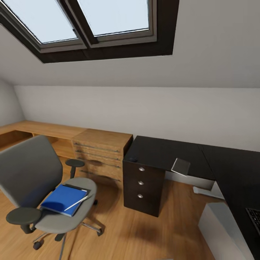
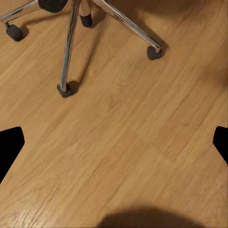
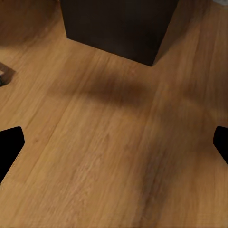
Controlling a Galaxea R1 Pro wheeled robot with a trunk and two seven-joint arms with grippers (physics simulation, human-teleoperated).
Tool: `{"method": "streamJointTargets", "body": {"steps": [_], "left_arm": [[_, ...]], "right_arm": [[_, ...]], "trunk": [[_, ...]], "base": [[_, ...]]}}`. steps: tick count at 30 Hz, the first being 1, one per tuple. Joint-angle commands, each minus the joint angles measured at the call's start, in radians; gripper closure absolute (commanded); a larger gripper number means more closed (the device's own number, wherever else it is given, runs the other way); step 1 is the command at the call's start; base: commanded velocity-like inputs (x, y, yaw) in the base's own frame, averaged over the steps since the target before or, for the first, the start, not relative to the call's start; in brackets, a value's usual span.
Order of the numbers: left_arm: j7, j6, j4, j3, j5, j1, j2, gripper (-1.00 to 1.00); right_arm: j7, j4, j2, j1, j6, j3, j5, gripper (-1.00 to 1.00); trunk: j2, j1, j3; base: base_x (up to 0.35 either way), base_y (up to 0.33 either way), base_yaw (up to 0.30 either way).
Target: In the bedroom, organize the workspace by keeping the computer under the desk, ensuring the monitor is on the desk, placing the keyboard on the desk next to the monitor, placing the mouse on the desk next to the keyboard, moving the folder from the swivel chair onto the desk next to the mouse, stacking the notebook on top of the folder with the pen on top of the notebook, and positioning the swivel chair next to the desk.
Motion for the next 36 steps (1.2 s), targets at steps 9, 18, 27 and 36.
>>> {"method": "streamJointTargets", "body": {"steps": [9, 18, 27, 36], "left_arm": [[0.007, 0.303, -0.36, -0.006, 0.009, 0.0, -0.006, -1.0], [0.008, 0.672, -0.628, -0.004, 0.015, -0.213, -0.048, -1.0], [0.01, 0.71, -0.663, 0.008, 0.014, -0.235, -0.052, -1.0], [0.011, 0.711, -0.658, 0.01, 0.014, -0.236, -0.051, -1.0]], "right_arm": [[-0.062, -0.182, -0.001, -0.112, 0.117, 0.008, 0.034, -1.0], [-0.193, -0.45, 0.001, -0.475, 0.744, -0.246, 0.1, -1.0], [-0.118, -0.39, 0.001, -0.541, 0.836, -0.442, 0.118, -1.0], [-0.113, -0.337, 0.0, -0.543, 0.794, -0.422, 0.136, -1.0]], "trunk": [[-0.001, 0.001, -0.001], [-0.001, 0.001, -0.001], [-0.001, 0.001, -0.001], [-0.001, 0.001, -0.001]], "base": [[0.337, 0.0, 0.0], [0.336, 0.0, 0.0], [0.174, 0.0, 0.0], [0.194, 0.0, 0.0]]}}
